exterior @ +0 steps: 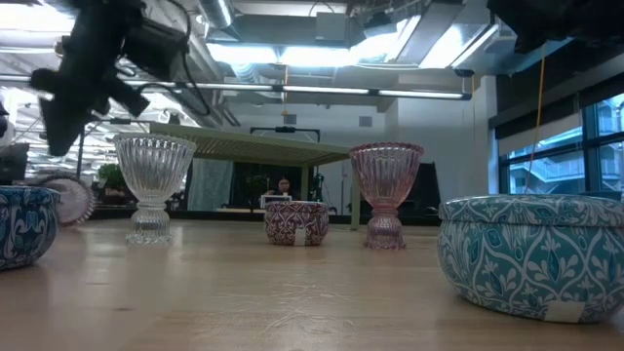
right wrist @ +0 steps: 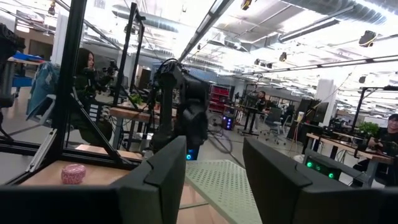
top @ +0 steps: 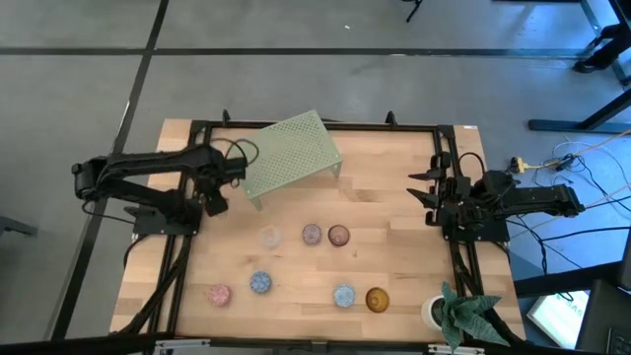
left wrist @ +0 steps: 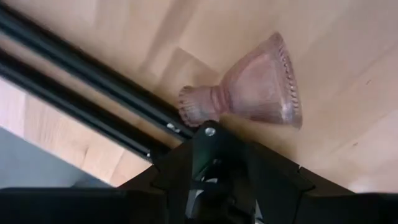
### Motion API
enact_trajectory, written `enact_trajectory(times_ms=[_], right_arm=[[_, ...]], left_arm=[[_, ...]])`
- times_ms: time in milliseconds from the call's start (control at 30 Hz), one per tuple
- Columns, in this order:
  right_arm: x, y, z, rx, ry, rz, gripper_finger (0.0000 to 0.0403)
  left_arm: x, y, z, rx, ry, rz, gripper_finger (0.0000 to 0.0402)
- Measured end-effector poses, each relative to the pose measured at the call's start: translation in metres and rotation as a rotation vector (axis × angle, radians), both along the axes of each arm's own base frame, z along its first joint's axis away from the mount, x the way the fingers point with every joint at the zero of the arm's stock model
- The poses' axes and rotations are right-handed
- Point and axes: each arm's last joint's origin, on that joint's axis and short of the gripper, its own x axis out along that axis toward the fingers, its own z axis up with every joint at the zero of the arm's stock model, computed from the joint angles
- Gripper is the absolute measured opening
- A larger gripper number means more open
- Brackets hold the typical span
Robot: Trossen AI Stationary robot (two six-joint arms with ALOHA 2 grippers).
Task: Pick & Place candle stick holders
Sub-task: Put the left pink glass candle holder on the shelf
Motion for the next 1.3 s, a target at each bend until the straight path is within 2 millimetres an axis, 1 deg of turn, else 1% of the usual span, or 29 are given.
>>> enact_trajectory(times_ms=[133, 333, 500, 700, 900, 1000, 1133, 1300], right_arm=[[0.000, 0.000, 0.000, -0.001, 0.000, 0.001, 0.0165], [0.000, 0.000, 0.000, -0.003, 0.000, 0.000, 0.0165], [0.000, 0.000, 0.000, -0.003, 0.000, 0.001, 0.0165], [0.000, 0.000, 0.000, -0.003, 0.000, 0.002, 0.0165], [0.000, 0.000, 0.000, -0.001, 0.000, 0.002, 0.0165], [0.000, 0.000, 0.000, -0.001, 0.000, 0.002, 0.0165], [0.000, 0.000, 0.000, -0.002, 0.001, 0.002, 0.0165], [0.000, 0.000, 0.000, -0.004, 0.001, 0.002, 0.0165]], left_arm=[[-0.004, -0.012, -0.012, -0.009, 0.054, -0.049, 0.0148], [0.004, -0.022, -0.013, 0.007, 0.004, -0.111, 0.0148], [0.008, -0.026, -0.013, 0.032, -0.039, -0.082, 0.0148], [0.014, -0.033, -0.011, 0.036, -0.098, 0.023, 0.0148], [0.015, -0.043, -0.011, 0.145, -0.119, 0.072, 0.0148], [0.017, -0.050, -0.013, 0.181, -0.117, 0.057, 0.0148], [0.021, -0.060, -0.018, 0.187, -0.084, -0.001, 0.0148], [0.028, -0.069, -0.030, 0.231, 0.008, -0.066, 0.0148]])
